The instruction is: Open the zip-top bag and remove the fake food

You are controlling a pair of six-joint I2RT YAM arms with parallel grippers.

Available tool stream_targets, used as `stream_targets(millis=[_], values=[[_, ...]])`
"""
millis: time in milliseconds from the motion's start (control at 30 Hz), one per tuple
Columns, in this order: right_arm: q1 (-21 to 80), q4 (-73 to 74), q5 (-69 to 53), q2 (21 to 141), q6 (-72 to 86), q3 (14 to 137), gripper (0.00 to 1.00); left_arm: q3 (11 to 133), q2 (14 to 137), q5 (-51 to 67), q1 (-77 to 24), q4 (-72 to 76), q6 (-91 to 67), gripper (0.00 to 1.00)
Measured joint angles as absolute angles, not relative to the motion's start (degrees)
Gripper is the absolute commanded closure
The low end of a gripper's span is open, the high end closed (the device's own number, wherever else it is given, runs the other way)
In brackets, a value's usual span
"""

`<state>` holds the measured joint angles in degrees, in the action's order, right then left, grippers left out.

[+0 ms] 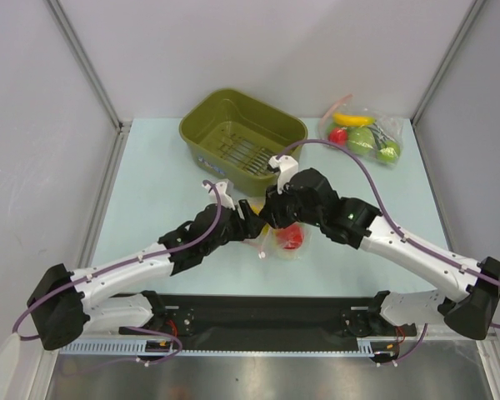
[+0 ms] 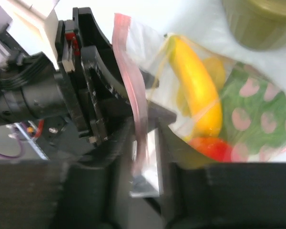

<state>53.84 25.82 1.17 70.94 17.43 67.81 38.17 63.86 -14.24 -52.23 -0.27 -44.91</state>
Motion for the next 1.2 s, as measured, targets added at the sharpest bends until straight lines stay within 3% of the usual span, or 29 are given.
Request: stream_targets(millis=[100,300,600,1000,1200], values=[[53.89,26.74,2.55,69.60,17.19,67.81,0.45,36.77,63.75,-14.74,-51.27,1.98,-45.65,0.29],[52.82,28.71,6.20,64.66,16.64,67.96,0.39,35.40,64.36,-14.85,-49.82,4.82,-47.16,0.28],[41.56,24.29,3.57,64.88,16.23,64.84,0.46,35.33,66.04,-14.81,-48.49,6.26,-48.58,0.28],[40.58,14.52,-3.22,77.17,15.79,57.65,0.50,32.73,69.25,-14.11,-47.22,7.68,-51.55,0.25],[40.69,10.98,-6.00,80.23,16.03,55.44,0.68,30.70,69.89,-13.89,-46.76,11.11,-52.60,0.25]])
